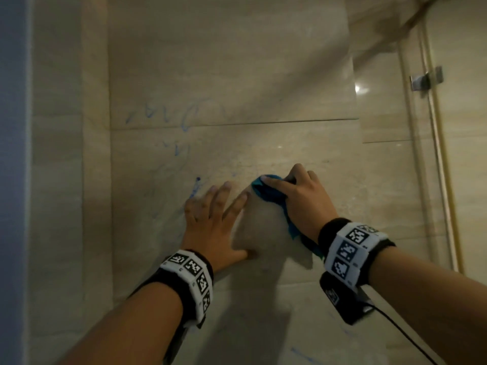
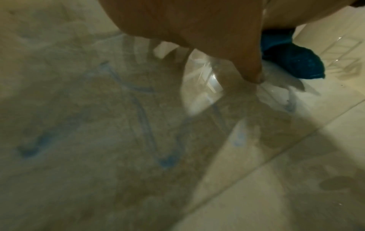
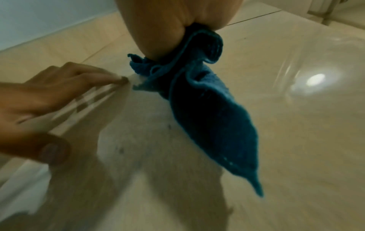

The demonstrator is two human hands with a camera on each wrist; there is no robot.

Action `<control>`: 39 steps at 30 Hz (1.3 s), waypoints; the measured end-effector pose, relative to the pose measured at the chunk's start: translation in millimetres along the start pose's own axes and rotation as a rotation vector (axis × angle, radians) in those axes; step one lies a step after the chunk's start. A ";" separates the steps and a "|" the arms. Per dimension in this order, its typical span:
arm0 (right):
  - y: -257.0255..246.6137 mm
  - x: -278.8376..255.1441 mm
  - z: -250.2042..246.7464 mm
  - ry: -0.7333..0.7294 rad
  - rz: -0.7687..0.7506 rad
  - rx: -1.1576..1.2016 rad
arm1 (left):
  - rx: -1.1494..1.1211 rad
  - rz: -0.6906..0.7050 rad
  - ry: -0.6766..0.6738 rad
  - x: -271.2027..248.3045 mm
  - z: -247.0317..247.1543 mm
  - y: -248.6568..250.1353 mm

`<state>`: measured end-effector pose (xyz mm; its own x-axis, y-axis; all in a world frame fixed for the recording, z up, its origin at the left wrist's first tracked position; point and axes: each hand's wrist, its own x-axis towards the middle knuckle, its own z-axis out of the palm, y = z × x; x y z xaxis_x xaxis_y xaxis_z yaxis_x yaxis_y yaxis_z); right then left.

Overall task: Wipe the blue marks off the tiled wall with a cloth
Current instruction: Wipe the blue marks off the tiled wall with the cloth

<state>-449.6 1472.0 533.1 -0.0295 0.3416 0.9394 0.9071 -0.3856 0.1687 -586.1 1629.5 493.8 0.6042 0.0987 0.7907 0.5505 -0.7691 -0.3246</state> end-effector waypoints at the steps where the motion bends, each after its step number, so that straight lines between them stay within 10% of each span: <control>1: -2.1 9.4 -3.6 -0.014 0.046 0.000 | 0.008 0.033 0.028 2.5 -3.9 -2.9; 9: -10.3 25.9 -6.3 -0.063 0.055 -0.013 | 0.029 0.000 0.145 40.0 -27.6 -29.5; 28: -21.9 108.9 -22.7 -0.042 0.163 0.046 | -0.058 -0.071 -0.064 67.2 -44.1 -52.2; 39: -28.5 71.1 -12.4 -0.152 -0.009 -0.072 | -0.042 -0.079 -0.051 67.3 -45.0 -51.1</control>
<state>-482.8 1496.7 598.7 0.0315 0.4691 0.8826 0.8743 -0.4408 0.2031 -599.5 1647.0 586.9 0.5887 0.1911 0.7854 0.5738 -0.7831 -0.2397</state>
